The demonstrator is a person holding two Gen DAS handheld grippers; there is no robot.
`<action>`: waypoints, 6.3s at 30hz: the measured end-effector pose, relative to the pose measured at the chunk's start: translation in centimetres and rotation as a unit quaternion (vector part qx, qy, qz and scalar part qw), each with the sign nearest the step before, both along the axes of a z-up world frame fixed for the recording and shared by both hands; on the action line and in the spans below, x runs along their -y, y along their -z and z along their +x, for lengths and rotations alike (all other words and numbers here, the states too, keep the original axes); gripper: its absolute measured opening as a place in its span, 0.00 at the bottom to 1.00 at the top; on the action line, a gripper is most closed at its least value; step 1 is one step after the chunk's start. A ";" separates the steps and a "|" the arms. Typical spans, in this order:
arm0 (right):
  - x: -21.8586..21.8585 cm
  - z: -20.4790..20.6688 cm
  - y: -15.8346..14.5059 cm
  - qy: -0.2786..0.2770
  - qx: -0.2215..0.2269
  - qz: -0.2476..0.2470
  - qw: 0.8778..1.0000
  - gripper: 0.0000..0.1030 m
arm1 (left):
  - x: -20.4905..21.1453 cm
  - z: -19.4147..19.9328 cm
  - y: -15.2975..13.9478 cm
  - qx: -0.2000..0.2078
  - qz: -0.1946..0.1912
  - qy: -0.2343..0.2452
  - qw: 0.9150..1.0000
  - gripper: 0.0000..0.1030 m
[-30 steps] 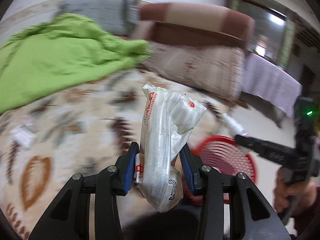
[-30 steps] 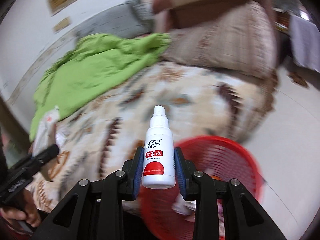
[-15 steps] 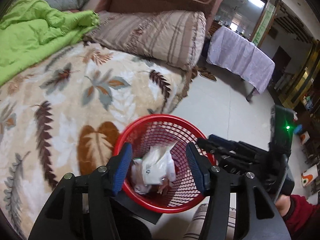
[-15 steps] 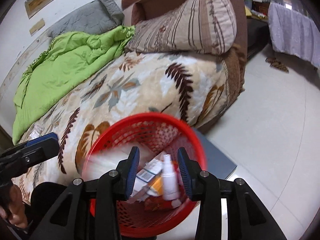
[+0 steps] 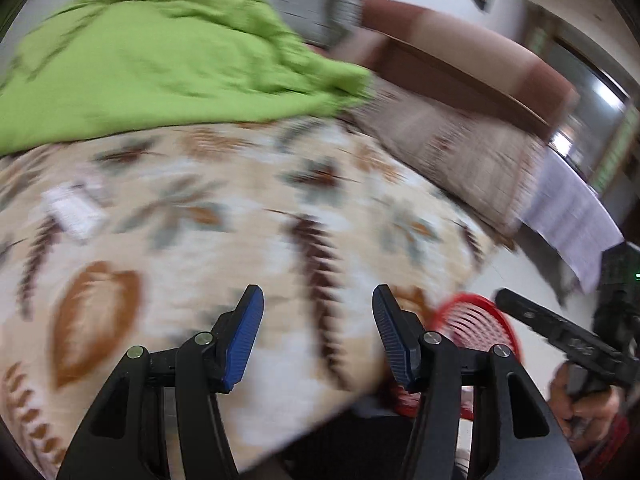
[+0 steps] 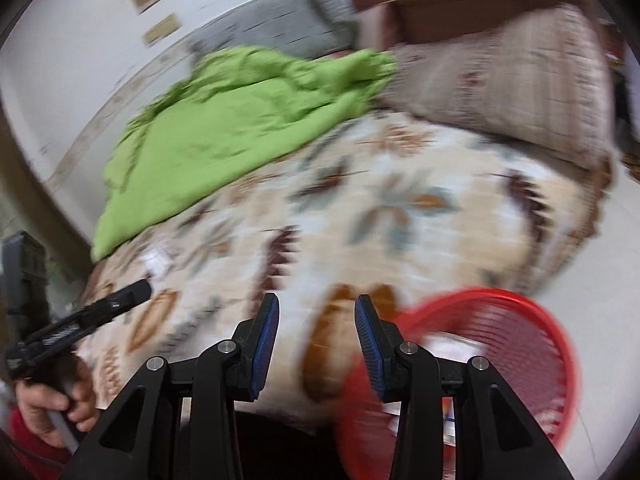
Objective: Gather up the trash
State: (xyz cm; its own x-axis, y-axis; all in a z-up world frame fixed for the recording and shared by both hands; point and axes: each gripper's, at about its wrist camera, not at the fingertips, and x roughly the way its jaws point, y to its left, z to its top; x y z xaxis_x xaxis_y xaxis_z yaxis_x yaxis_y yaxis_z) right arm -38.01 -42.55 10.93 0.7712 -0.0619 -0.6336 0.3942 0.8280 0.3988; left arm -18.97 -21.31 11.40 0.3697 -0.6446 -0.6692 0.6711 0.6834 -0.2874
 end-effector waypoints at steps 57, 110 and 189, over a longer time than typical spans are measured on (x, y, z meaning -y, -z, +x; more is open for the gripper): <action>-20.4 30.9 4.2 -0.218 0.012 0.000 0.976 0.26 | -15.9 18.2 8.7 -0.005 0.085 -0.330 0.940 0.71; -18.1 17.2 3.0 -0.142 0.043 -0.060 0.987 0.26 | -13.3 4.4 3.4 0.186 0.106 -0.274 0.938 0.48; -9.8 -11.9 -2.3 0.201 -0.087 -0.251 0.943 0.99 | -4.7 -14.4 -3.1 0.253 0.073 -0.062 0.963 1.00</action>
State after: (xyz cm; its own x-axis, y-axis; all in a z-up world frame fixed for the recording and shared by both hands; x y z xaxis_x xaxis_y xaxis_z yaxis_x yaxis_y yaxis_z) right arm -49.86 -32.77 13.28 0.5096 -0.6522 -0.5612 0.7392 0.6656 -0.1023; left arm -33.35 -16.64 14.53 0.7395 -0.4871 -0.4646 0.6112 0.7751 0.1602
